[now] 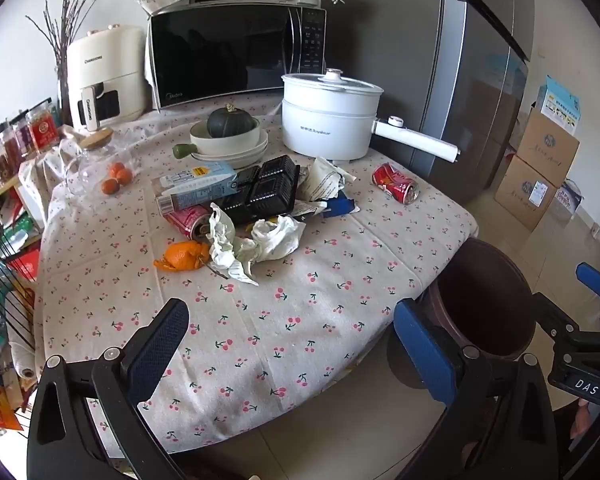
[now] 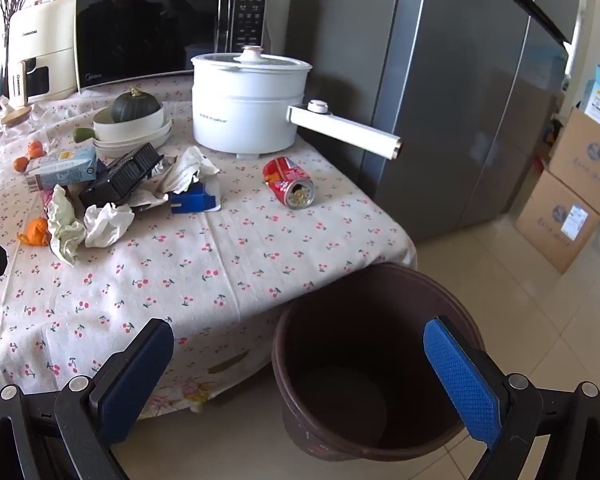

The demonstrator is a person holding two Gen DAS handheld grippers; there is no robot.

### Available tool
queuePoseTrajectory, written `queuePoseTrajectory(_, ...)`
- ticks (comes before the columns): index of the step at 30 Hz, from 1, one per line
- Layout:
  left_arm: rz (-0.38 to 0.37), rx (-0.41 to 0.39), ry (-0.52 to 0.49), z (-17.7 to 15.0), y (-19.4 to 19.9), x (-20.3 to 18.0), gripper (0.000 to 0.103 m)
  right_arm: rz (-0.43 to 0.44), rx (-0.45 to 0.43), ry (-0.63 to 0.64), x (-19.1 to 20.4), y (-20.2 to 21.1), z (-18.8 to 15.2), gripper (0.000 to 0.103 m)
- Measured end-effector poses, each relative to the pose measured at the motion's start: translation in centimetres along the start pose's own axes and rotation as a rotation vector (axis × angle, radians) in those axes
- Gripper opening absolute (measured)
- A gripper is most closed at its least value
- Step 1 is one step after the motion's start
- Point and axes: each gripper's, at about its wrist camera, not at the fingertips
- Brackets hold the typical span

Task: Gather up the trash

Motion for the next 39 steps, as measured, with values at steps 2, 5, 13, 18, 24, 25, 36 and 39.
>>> queuePoseTrajectory(2, -0.012, -0.010, 0.014, -0.01, 0.07, 0.05, 0.103, -0.001, -0.016, -0.013, -0.47, 0.39, -0.24, 0.103)
queuePoseTrajectory(5, -0.016, -0.008, 0.017, 0.01, 0.14, 0.09, 0.103, -0.002, -0.013, -0.024, -0.45, 0.28, -0.14, 0.103)
queuePoseTrajectory(13, -0.027, -0.011, -0.002, -0.60, -0.26, -0.04, 0.103, -0.003, -0.014, -0.030, -0.41, 0.30, -0.13, 0.103)
queuePoseTrajectory(18, -0.029, -0.010, -0.008, -0.39, -0.12, -0.42, 0.103, -0.001, -0.013, -0.037, -0.61, 0.24, -0.06, 0.103)
queuePoseTrajectory(24, -0.037, -0.005, -0.011, -0.20, 0.00, -0.56, 0.103, 0.001, -0.014, -0.036, -0.55, 0.24, -0.09, 0.103)
queuePoseTrajectory(25, -0.037, -0.005, -0.011, -0.24, 0.00, -0.58, 0.103, 0.002, -0.015, -0.036, -0.53, 0.28, -0.08, 0.103)
queuePoseTrajectory(36, -0.039, -0.004, -0.014, -0.20, -0.12, -0.68, 0.103, 0.000, -0.024, -0.045, -0.47, 0.31, -0.09, 0.103)
queuePoseTrajectory(39, -0.042, -0.008, -0.014, -0.19, -0.09, -0.73, 0.103, 0.000, -0.025, -0.045, -0.42, 0.33, -0.12, 0.103)
Point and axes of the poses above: each gripper's, at about its wrist camera, not at the fingertips, and y roughly against the way its jaws point, x to its left, z to its top, and after that the axes turned 9 degrees about -x, right-handed
